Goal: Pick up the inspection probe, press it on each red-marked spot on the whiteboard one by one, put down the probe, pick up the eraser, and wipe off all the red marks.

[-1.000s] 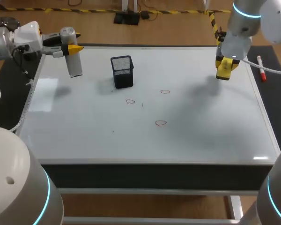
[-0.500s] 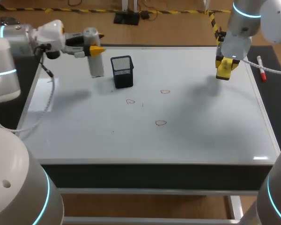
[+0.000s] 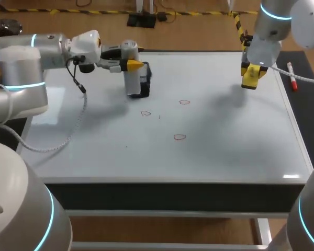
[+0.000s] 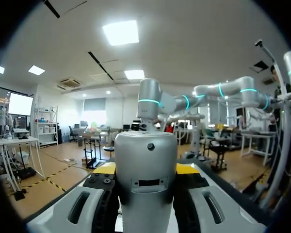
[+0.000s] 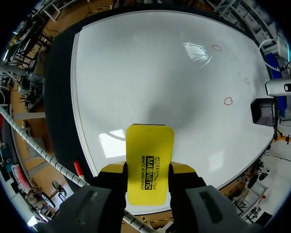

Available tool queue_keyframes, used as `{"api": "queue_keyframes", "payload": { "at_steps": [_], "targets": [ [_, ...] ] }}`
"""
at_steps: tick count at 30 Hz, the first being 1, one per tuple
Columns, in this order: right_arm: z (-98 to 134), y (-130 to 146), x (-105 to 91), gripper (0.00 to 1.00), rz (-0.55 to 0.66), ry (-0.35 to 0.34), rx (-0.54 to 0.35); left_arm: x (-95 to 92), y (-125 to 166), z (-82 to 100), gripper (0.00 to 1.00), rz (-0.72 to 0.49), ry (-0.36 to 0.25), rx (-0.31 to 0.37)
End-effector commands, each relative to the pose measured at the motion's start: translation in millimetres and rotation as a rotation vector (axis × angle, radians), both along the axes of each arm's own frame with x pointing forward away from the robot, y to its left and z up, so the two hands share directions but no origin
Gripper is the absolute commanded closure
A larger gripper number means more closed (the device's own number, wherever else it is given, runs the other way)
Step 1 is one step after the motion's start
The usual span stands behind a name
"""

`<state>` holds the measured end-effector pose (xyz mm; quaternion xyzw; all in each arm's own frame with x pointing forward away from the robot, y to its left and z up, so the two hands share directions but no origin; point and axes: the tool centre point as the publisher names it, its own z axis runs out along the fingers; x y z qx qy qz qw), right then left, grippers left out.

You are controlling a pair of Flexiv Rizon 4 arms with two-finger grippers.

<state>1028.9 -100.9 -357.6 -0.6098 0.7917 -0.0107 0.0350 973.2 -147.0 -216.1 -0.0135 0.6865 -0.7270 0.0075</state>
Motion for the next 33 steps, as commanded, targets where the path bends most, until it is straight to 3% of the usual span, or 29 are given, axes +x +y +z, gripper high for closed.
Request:
{"api": "queue_keyframes", "payload": {
  "at_steps": [1, 13, 33],
  "targets": [
    [1, -1, 0.5, 1.00, 0.002, 0.000, -0.002, -11.8, 0, -1.3, 1.00, 0.024, 0.003, 0.003],
    [1, -1, 0.5, 1.00, 0.002, 0.000, -0.002, -32.2, -1, -5.8, 1.00, 0.049, -0.003, -0.041],
    [1, -1, 0.5, 1.00, 0.002, 0.000, -0.002, -38.0, -22, -32.1, 1.00, -0.013, 0.023, -0.055]
  ]
}}
